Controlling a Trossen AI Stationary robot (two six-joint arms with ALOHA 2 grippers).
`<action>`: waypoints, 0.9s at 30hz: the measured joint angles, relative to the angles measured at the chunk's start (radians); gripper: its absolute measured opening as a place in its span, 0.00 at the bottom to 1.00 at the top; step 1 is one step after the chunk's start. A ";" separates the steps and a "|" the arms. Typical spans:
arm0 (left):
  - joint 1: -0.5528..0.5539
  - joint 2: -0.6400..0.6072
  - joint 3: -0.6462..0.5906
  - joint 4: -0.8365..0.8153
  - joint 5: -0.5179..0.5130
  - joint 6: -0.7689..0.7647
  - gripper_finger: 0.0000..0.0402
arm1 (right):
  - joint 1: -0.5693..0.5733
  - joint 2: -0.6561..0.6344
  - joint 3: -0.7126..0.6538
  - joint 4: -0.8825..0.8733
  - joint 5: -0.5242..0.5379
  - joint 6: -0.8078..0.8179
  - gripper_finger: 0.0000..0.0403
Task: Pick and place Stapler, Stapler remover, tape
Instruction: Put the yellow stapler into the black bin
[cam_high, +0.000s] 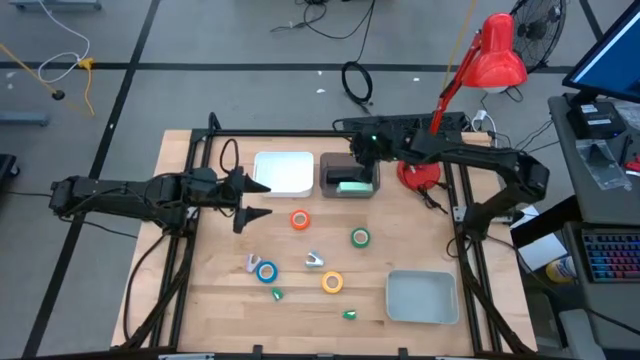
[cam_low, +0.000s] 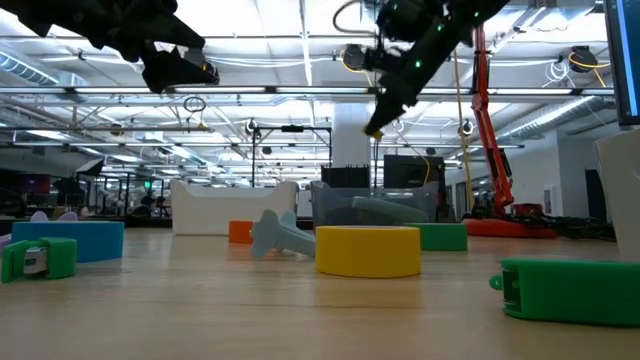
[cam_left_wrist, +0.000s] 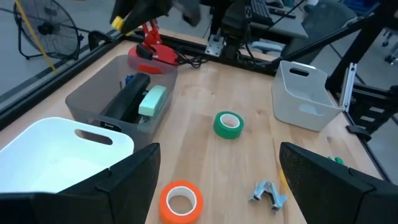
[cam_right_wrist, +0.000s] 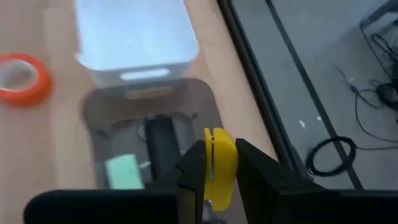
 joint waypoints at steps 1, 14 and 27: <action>0.000 0.000 0.000 0.000 -0.002 -0.002 0.83 | -0.011 0.013 0.000 -0.007 -0.001 -0.008 0.15; 0.000 0.000 0.000 0.001 -0.170 -0.046 0.83 | -0.033 0.190 0.000 0.004 -0.004 -0.115 0.15; 0.000 0.000 0.000 0.002 -0.181 -0.056 0.83 | -0.030 0.220 0.000 -0.077 -0.085 -0.080 0.16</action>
